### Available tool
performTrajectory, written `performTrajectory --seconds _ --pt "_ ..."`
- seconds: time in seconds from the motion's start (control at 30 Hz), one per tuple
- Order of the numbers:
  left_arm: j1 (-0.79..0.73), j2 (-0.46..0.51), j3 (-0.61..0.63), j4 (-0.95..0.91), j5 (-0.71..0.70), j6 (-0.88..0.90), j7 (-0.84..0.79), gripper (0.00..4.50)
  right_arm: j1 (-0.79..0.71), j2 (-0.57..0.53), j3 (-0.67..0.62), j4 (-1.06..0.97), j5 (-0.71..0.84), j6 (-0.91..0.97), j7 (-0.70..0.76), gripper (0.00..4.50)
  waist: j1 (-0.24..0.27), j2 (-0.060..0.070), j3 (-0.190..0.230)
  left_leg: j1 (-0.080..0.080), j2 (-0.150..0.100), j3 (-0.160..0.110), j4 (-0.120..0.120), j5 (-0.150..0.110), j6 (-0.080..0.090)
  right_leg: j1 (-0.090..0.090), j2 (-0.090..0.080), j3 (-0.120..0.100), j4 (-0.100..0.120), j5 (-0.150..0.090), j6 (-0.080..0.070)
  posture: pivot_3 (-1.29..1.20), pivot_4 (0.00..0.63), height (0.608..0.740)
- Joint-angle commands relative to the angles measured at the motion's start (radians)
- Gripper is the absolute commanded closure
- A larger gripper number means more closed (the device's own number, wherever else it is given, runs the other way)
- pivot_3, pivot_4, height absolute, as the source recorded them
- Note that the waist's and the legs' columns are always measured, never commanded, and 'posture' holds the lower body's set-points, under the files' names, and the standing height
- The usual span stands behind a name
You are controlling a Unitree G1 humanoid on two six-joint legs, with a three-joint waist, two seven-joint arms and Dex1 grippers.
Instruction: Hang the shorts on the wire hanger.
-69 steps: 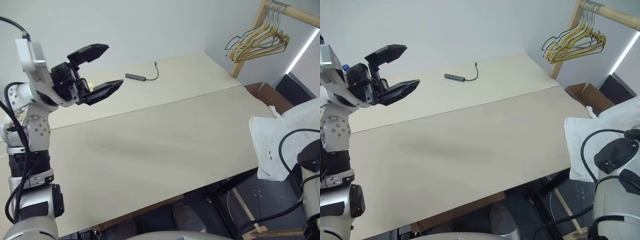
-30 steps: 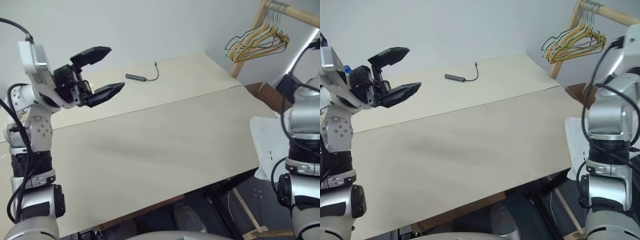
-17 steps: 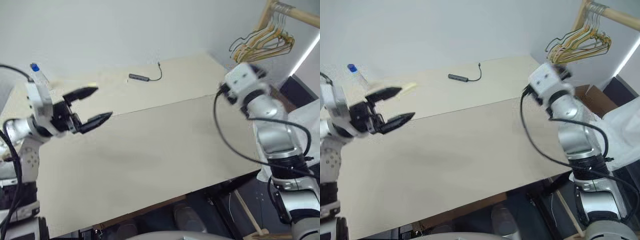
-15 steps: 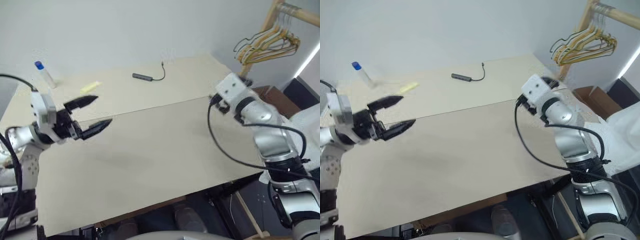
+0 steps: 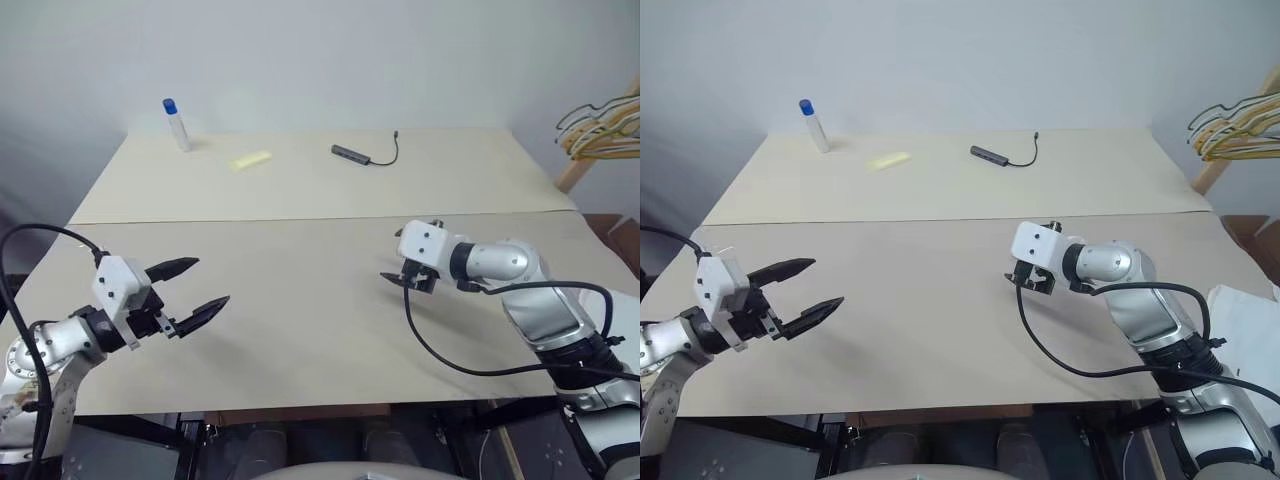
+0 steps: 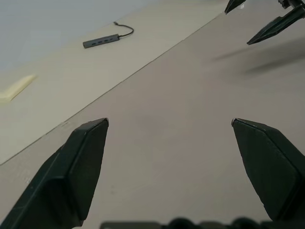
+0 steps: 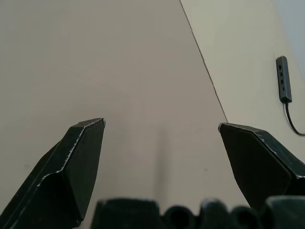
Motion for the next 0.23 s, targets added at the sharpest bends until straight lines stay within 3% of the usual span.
performTrajectory --seconds 0.03,0.23 --pt "-0.016 0.003 0.004 -0.037 0.002 0.000 0.022 0.00 -0.028 0.015 -0.019 0.007 -0.017 -0.026 -0.003 0.04 0.009 -0.001 0.000 0.000 0.000 0.000 0.000 0.000 0.000 0.000 0.000 0.000 0.000 0.000 0.000 0.14 0.000 0.740" --pt "-0.053 0.012 -0.011 -0.027 0.014 0.001 0.040 0.00 -0.040 0.030 -0.029 0.031 -0.027 -0.029 -0.003 0.04 0.021 -0.002 0.000 0.000 0.000 0.000 0.000 0.000 0.000 0.000 0.000 -0.001 0.000 0.000 -0.001 0.14 0.000 0.740"
